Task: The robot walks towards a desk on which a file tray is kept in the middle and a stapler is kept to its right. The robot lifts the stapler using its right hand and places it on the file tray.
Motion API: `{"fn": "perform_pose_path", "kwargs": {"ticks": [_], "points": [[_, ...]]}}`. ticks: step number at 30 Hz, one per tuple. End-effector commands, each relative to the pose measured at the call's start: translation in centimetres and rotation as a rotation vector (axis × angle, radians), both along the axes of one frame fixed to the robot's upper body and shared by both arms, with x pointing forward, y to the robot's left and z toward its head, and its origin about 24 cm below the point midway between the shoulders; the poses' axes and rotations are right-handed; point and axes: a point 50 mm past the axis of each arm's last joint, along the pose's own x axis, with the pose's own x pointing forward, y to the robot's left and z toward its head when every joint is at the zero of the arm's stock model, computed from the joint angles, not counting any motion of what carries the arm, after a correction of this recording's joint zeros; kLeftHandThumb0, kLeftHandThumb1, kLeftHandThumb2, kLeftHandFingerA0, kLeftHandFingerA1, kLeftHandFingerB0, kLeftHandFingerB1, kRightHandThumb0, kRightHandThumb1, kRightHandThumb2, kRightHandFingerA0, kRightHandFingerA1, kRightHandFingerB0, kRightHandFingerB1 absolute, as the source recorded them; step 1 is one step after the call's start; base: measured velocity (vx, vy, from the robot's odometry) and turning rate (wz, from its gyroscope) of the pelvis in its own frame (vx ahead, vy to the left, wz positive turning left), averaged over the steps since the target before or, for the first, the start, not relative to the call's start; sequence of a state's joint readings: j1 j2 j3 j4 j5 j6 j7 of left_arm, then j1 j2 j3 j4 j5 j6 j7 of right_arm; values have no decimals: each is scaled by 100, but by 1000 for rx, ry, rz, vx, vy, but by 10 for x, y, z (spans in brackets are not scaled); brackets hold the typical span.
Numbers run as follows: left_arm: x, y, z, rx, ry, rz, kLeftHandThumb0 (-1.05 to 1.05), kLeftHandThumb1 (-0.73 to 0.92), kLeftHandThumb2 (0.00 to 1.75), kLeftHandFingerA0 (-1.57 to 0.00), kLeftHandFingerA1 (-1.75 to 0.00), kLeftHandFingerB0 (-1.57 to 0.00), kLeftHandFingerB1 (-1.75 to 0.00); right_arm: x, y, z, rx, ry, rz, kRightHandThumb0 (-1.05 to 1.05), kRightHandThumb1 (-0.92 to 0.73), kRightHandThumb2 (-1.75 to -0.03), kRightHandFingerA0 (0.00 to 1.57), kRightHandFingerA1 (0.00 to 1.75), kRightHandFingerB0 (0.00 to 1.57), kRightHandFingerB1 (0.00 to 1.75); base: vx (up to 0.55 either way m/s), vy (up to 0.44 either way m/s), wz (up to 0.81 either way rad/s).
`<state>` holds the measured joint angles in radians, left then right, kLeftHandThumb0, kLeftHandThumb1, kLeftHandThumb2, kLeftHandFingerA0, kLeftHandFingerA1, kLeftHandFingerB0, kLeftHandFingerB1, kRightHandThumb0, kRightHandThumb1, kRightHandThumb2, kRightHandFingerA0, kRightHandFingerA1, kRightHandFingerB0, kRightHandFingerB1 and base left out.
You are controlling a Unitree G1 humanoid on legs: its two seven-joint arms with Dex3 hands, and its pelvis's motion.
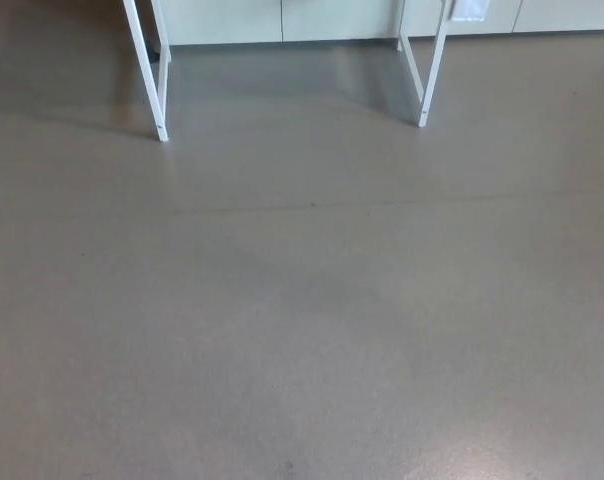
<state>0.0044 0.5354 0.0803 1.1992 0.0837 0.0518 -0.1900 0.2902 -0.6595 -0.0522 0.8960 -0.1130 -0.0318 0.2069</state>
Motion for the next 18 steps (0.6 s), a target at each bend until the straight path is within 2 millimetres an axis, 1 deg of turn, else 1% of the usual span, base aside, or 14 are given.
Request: {"fn": "perform_pose_path", "kwargs": {"ticks": [1,2,3,4,5,6,7,8,12,13,15,16,17,18], "points": [[0,5,5,-45,-33,5,-71,42,121,-51,-96,-34,-84,2,0,2,45,-20,38,-84,-65,-97,32,64,0,13,0,0,0],[0,5,5,-37,-24,-8,-84,38,113,-79,-118,-76,-111,2,0,2,43,-15,42,-84,-68,-101,39,65,0,15,0,0,0],[0,5,5,-23,-10,-31,-84,38,113,-79,-118,-76,-111,2,1,2,40,-10,46,-84,-68,-101,39,65,0,15,0,0,0],[0,5,5,-25,-4,-44,-84,38,112,-52,-97,-58,-96,1,0,1,50,-33,23,-85,-65,-98,19,56,0,12,160,124,9],[1,5,5,-13,9,-63,-86,38,112,-82,-118,-74,-107,2,0,1,40,-12,30,-74,-78,-63,33,53,0,5,77,-5,22],[0,5,5,-26,-14,-29,-82,34,108,-103,-151,-95,-136,2,0,1,34,-13,41,-83,-66,-100,39,64,0,15,-124,24,8],[0,5,5,-33,-24,-13,-82,34,108,-103,-151,-95,-136,2,0,1,32,-14,46,-83,-66,-100,39,64,0,15,-46,14,16],[0,5,5,-30,-32,-1,-83,30,114,-90,-128,-67,-111,1,1,1,43,-16,39,-76,-64,-84,33,64,0,3,-61,20,48],[2,5,6,-16,-28,-9,-85,37,115,-76,-145,-63,-128,1,1,0,37,-17,52,-74,-79,-63,48,64,0,2,-14,10,-2],[3,5,7,-3,-10,-64,-85,32,117,-78,-119,-44,-95,2,1,0,50,-4,26,-70,-77,-63,33,57,0,7,-3,92,-2],[3,6,7,-30,-38,-11,-83,35,116,-54,-110,-33,-91,1,1,-1,34,5,34,-81,-68,-101,38,64,0,18,44,159,-7],[3,6,7,-30,-38,-11,-83,35,116,-54,-110,-33,-91,1,1,-1,33,5,34,-81,-68,-101,38,64,0,18,121,220,-12],[4,6,7,-13,-24,-21,-84,38,115,-101,-142,-75,-120,0,2,-1,58,-2,27,-74,-79,-63,43,60,0,3,168,304,-22],[4,6,7,-24,-29,-24,-93,37,117,-110,-136,-91,-120,-2,2,-2,38,-14,35,-87,-69,-99,55,76,0,11,310,250,104]]}}
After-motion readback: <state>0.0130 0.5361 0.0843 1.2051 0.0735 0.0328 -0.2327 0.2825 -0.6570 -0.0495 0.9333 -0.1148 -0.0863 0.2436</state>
